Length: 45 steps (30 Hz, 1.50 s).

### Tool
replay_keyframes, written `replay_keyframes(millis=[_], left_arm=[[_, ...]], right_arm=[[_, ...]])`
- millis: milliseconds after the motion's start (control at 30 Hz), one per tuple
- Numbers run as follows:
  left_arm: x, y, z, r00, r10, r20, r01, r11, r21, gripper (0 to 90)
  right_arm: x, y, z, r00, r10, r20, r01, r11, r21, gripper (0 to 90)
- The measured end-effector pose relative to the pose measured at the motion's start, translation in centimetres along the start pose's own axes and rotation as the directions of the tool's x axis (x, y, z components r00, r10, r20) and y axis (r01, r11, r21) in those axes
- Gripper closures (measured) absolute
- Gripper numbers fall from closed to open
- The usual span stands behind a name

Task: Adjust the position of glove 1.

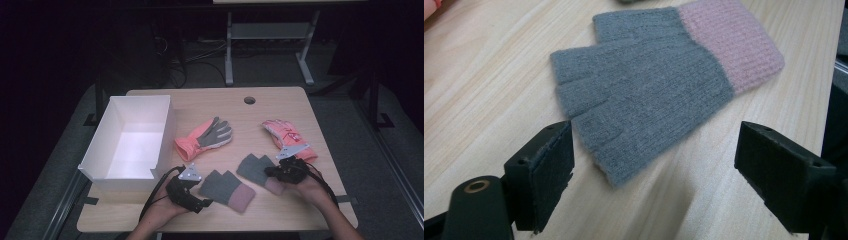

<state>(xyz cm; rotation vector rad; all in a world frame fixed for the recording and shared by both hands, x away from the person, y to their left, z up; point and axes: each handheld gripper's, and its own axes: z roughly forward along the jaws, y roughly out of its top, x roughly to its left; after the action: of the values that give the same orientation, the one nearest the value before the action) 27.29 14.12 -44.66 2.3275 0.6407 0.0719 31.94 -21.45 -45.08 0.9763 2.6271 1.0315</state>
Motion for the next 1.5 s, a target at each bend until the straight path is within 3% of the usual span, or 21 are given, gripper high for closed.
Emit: replay_keyframes(millis=[267, 400, 500, 700, 1033, 1267, 1500], left_arm=[[0.1, 0.0, -0.1, 1.0, 0.004, -0.007, -0.004, 1.0, -0.006, 14.3], [0.2, 0.0, -0.1, 0.9999, 0.0, -0.01, 0.0, 1.0, -0.006, 14.2], [0.2, 0.0, -0.2, 0.9999, -0.001, -0.015, 0.001, 1.0, -0.006, 14.1], [0.4, -0.1, -0.3, 0.9997, -0.007, -0.022, 0.006, 0.9999, -0.014, 14.1], [0.3, 0.0, -0.6, 0.9995, -0.003, -0.032, 0.002, 0.9996, -0.028, 14.1], [0.2, 0.1, -0.6, 0.9994, -0.01, -0.032, 0.008, 0.9994, -0.035, 14.1], [0.2, 0.0, -0.7, 0.9993, -0.002, -0.038, 0.001, 0.9994, -0.035, 14.1]], right_arm=[[0.2, 0.7, -1.8, 0.9997, 0.024, -0.004, -0.024, 0.997, -0.074, 87.4], [0.9, 1.3, -2.2, 0.9991, 0.027, -0.033, -0.03, 0.995, -0.099, 87.3], [2.2, 2.2, -2.2, 0.9978, 0.0, -0.066, -0.008, 0.993, -0.118, 87.3], [4.4, 3.7, -1.3, 0.9936, -0.024, -0.11, 0.011, 0.994, -0.113, 87.3], [7.4, 4.9, 1.1, 0.9912, -0.024, -0.13, 0.017, 0.998, -0.059, 87.3], [8.8, 5.2, 2.3, 0.9897, -0.012, -0.143, 0.008, 1.0, -0.026, 87.3], [9.8, 5.1, 3.9, 0.9915, -0.033, -0.126, 0.035, 0.999, 0.01, 86.8]])
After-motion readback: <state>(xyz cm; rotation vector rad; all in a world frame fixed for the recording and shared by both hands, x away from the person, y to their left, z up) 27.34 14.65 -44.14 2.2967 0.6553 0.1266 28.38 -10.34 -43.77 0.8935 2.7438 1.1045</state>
